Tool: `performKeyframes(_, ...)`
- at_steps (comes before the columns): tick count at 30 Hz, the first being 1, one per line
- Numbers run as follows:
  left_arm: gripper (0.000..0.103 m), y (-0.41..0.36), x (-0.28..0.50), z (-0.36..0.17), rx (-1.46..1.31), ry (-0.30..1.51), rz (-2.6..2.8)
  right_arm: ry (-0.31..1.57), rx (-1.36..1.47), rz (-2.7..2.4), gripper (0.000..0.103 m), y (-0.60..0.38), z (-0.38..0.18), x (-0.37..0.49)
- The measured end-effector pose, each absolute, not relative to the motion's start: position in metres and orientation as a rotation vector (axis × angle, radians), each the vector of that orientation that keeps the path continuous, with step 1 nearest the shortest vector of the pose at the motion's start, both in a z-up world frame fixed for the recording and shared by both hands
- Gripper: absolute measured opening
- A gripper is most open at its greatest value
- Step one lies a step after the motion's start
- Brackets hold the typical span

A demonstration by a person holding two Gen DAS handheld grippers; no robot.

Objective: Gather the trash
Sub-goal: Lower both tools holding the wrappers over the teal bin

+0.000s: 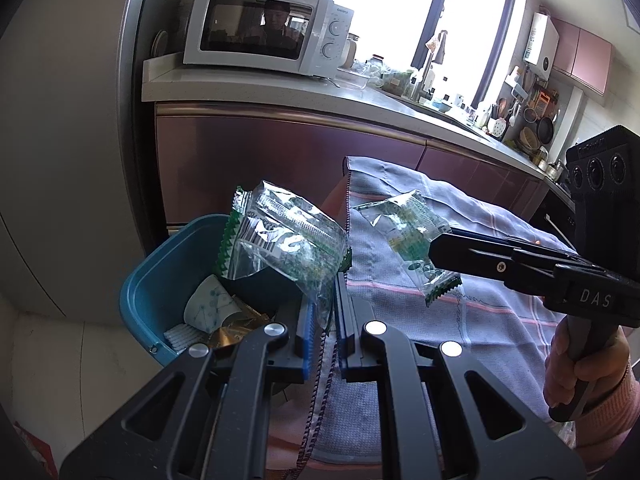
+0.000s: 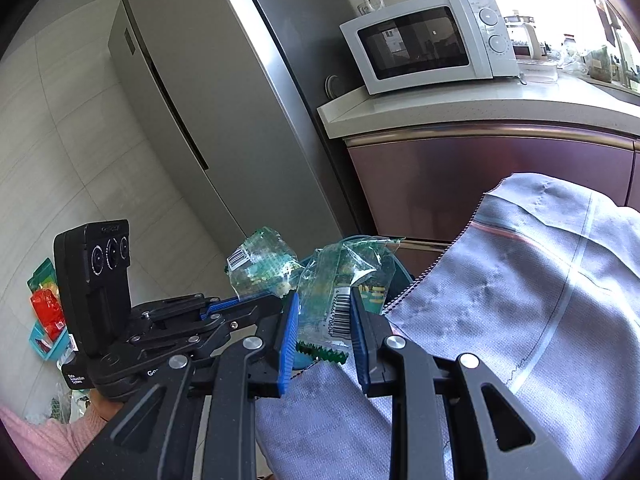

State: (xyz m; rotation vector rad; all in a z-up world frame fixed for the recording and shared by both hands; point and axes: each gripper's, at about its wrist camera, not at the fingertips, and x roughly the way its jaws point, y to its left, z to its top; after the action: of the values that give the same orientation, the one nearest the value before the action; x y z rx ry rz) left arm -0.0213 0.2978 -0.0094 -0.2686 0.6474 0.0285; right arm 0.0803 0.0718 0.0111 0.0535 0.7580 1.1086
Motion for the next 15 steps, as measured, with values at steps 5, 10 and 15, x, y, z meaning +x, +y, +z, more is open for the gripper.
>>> performKeyframes(5, 0.010, 0.302, -0.019, -0.011, -0.271, 0.650, 0.036, 0.768, 0.052, 1.109, 0.023, 0.077, 0.008, 0.083)
performKeyframes(10, 0.010, 0.304, -0.017, -0.012, -0.272, 0.652, 0.043, 0.778, 0.051, 1.108, 0.023, 0.081, 0.006, 0.086)
performKeyframes(15, 0.010, 0.305, -0.017, -0.014, -0.276, 0.656, 0.049, 0.785, 0.046, 1.109, 0.023, 0.084, 0.004, 0.087)
